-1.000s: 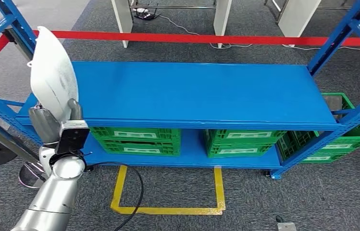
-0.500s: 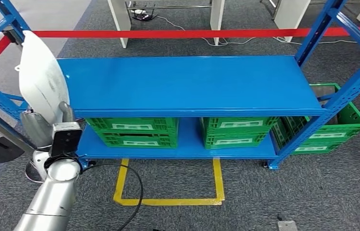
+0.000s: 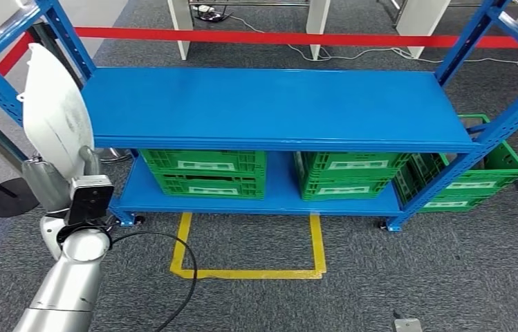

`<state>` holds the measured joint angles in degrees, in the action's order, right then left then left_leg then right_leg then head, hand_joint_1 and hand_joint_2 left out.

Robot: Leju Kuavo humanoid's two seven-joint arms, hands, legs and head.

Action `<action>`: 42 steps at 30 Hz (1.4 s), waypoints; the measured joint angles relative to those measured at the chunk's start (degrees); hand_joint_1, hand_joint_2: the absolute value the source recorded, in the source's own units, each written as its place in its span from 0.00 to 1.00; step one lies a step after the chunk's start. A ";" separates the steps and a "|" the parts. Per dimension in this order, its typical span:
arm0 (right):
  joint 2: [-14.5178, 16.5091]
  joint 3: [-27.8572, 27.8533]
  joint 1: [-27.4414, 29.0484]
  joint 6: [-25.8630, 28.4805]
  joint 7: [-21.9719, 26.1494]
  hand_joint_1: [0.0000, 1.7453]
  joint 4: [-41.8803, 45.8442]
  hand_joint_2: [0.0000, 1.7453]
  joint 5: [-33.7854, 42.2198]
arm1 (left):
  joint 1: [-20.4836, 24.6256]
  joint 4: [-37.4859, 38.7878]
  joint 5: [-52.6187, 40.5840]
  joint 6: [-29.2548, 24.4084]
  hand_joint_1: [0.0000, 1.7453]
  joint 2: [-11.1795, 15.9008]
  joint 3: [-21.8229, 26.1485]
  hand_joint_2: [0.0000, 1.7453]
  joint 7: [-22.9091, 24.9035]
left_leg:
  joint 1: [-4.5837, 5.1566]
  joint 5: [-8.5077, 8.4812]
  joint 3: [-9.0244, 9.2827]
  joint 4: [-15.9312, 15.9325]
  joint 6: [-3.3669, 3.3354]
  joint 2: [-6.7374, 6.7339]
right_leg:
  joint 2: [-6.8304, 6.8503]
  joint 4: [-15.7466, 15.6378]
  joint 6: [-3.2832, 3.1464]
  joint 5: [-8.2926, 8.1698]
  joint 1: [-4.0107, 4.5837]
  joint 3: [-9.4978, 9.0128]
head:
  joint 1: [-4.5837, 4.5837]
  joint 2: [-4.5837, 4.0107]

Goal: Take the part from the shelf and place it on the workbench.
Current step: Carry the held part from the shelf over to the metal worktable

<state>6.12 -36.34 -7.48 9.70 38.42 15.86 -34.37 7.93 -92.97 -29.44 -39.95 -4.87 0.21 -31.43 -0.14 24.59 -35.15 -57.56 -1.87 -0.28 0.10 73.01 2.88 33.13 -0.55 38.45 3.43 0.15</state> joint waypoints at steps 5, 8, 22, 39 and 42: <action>0.05 -0.31 -0.43 0.02 0.02 0.00 0.01 1.00 -0.13 | -0.80 -2.05 -0.02 -0.02 1.00 1.04 0.28 1.00 0.70 | 0.31 -2.78 -2.08 -0.08 1.11 -0.02 | -0.02 -17.48 -1.46 -1.05 0.55 -12.79 | 0.09 0.00; 0.34 -0.40 -0.27 0.03 0.02 0.00 0.01 1.00 -0.14 | -1.28 -2.64 -0.03 -0.03 1.00 1.57 0.58 1.00 1.06 | 0.04 -2.61 -2.65 -0.53 2.18 0.15 | 0.19 -18.20 -2.60 -2.25 0.53 -11.58 | 0.06 0.00; 1.00 -0.64 -0.52 0.08 0.02 0.00 0.01 1.00 -0.27 | -1.97 -2.85 -0.65 0.05 1.00 3.25 0.47 1.00 3.07 | -0.32 6.04 6.88 -0.28 1.84 0.41 | 0.26 -14.95 -1.38 -9.43 0.42 -1.90 | 0.24 0.00; 1.34 -1.98 -0.52 -0.31 0.00 0.00 0.01 1.00 0.09 | -2.14 -2.61 2.75 0.29 1.00 3.86 -1.44 1.00 5.46 | 0.00 -0.36 -1.76 -1.32 2.32 -0.09 | 0.24 -17.56 -2.85 -2.27 0.33 -10.83 | -0.01 0.00; 1.52 -2.19 -0.34 -0.64 -0.01 0.00 0.01 1.00 0.21 | -2.64 -2.59 3.06 0.09 1.00 3.81 -1.41 1.00 5.43 | -0.24 5.83 -4.78 -10.24 3.16 0.05 | 0.29 -17.65 -3.60 -3.16 0.21 -10.37 | 0.13 0.00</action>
<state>7.64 -38.53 -7.81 9.06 38.42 15.87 -34.16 5.28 -95.56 -26.37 -39.87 -1.06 -1.20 -26.00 -0.37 30.42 -39.93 -67.80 1.29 -0.23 0.39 55.36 -0.72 29.97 -0.34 28.07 3.55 0.15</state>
